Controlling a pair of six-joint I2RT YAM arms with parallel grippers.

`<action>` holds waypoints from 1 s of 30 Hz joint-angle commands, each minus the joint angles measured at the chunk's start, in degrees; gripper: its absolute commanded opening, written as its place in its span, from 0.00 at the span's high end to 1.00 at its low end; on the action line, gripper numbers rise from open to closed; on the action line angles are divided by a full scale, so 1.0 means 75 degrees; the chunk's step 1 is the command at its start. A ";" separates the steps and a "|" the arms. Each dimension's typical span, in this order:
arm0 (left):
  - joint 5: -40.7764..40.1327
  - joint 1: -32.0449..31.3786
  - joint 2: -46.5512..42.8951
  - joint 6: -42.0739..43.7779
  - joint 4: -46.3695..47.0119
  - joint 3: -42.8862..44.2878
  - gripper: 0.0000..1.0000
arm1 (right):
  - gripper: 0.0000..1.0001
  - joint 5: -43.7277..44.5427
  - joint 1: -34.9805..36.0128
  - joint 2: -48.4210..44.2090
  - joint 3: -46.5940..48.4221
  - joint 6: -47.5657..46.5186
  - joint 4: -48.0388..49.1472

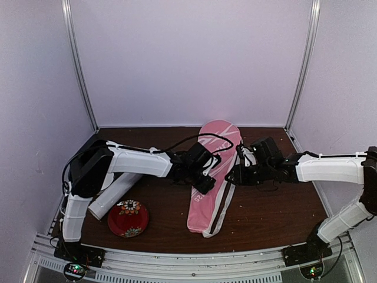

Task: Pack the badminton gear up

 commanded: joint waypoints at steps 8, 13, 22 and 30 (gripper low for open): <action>0.0313 -0.0115 -0.0817 -0.0768 -0.0420 -0.1866 0.43 | 0.57 -0.0074 -0.0062 0.0355 0.0141 -0.0347 -0.0046; 0.0285 -0.0209 -0.1334 -0.1294 -0.0217 -0.2923 0.43 | 0.57 -0.0195 -0.0062 0.0675 0.0202 -0.0353 0.0140; 0.0018 -0.0183 -0.2371 -0.1191 -0.0047 -0.2898 0.23 | 0.52 -0.0022 -0.0075 0.0361 0.0560 -0.0838 -0.0122; 0.0354 0.0442 -0.3132 -0.0631 -0.0526 -0.1845 0.02 | 0.33 0.0781 -0.0298 -0.0986 0.1063 -0.1418 -0.0886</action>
